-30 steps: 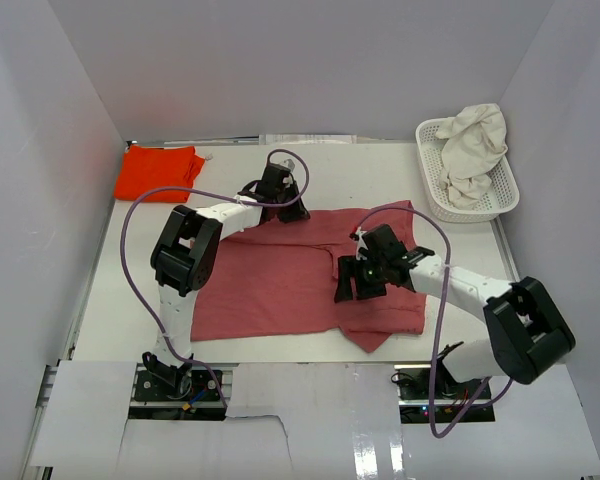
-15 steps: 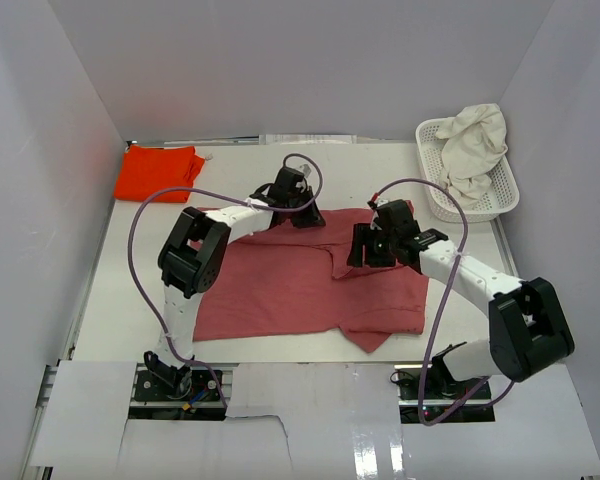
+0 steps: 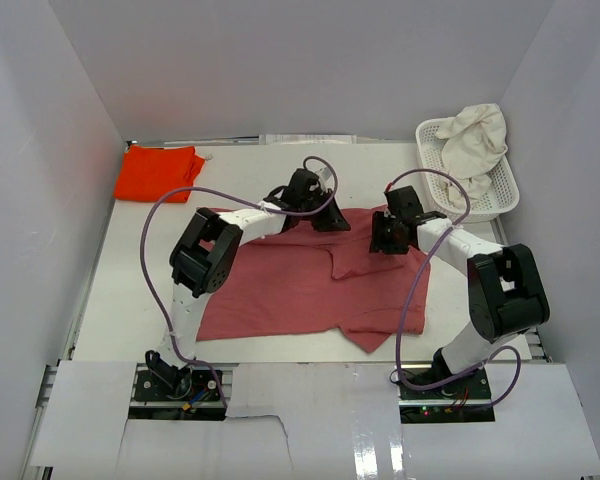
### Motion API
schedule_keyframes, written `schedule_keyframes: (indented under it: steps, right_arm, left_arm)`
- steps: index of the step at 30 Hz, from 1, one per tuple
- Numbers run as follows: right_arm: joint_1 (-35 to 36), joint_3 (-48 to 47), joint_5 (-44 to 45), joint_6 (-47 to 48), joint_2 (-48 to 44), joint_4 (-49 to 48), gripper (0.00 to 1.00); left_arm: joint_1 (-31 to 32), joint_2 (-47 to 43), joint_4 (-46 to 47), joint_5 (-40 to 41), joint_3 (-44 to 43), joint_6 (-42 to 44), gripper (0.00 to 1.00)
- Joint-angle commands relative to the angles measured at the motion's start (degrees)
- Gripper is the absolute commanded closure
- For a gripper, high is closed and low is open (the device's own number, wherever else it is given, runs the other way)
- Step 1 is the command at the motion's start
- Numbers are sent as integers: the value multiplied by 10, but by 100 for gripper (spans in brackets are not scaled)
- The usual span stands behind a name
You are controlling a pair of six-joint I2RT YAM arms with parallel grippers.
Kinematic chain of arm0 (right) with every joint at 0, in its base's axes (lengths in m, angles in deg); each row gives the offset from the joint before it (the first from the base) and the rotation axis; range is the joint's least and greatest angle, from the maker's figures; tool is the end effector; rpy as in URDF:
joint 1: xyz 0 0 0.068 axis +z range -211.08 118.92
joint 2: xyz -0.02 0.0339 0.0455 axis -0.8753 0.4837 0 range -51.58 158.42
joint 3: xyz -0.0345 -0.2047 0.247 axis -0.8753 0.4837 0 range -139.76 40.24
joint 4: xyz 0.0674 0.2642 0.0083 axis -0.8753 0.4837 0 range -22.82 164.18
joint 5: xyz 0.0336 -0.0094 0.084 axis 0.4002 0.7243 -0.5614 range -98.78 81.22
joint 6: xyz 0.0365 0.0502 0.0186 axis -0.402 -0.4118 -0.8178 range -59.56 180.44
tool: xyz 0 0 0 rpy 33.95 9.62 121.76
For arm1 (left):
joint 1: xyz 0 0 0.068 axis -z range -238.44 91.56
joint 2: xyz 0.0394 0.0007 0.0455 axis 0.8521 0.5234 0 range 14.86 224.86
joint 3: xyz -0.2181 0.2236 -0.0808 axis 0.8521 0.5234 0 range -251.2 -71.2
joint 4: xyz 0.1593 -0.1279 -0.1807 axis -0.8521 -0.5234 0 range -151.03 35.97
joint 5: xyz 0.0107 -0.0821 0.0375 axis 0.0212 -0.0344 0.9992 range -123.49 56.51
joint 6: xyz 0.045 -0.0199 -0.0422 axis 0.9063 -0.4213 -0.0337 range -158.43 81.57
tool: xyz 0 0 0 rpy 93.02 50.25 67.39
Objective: Fold and stack the t-shirts
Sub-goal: Fold the flattened tshirt in 1/3 of the way
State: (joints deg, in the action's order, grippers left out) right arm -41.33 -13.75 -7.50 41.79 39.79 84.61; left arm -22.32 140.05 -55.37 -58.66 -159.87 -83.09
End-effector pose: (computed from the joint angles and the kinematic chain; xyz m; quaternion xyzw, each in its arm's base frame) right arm 0.3205 0.1138 0.2185 -0.0057 0.9531 0.0894 0.2890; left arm 0.4224 -0.3347 0.1928 0.0302 0.8814 -0.4270 0.1998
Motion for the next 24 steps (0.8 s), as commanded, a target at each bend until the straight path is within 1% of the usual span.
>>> schedule_keyframes:
  steps: [1,4,7,15,16,17,18,19,21,24]
  right_arm:
    - [-10,-44,36,17,6,8,48]
    - [-16,-66,60,22,24,30,47]
    - [-18,-72,63,27,37,32,47]
    - [-23,-70,69,34,73,30,51]
    - [-24,-70,66,35,79,28,54]
    - [-25,-70,64,36,81,27,64]
    - [-26,-69,62,36,83,26,70]
    - [-25,-68,59,36,83,27,79]
    - [-26,-66,58,33,80,27,81]
    - [-26,-59,58,33,65,24,81]
  left_arm:
    - [11,15,26,-44,-10,-17,88]
    - [19,30,35,-62,-11,-24,88]
    - [26,44,35,-59,-12,-23,88]
    - [26,76,32,-41,-11,-21,89]
    - [26,76,33,-39,-6,-21,89]
    - [26,75,34,-39,-5,-21,89]
    - [26,75,34,-39,-3,-22,89]
    - [26,74,34,-38,-1,-21,89]
    - [26,72,30,-30,0,-19,89]
    - [26,68,25,-23,1,-17,89]
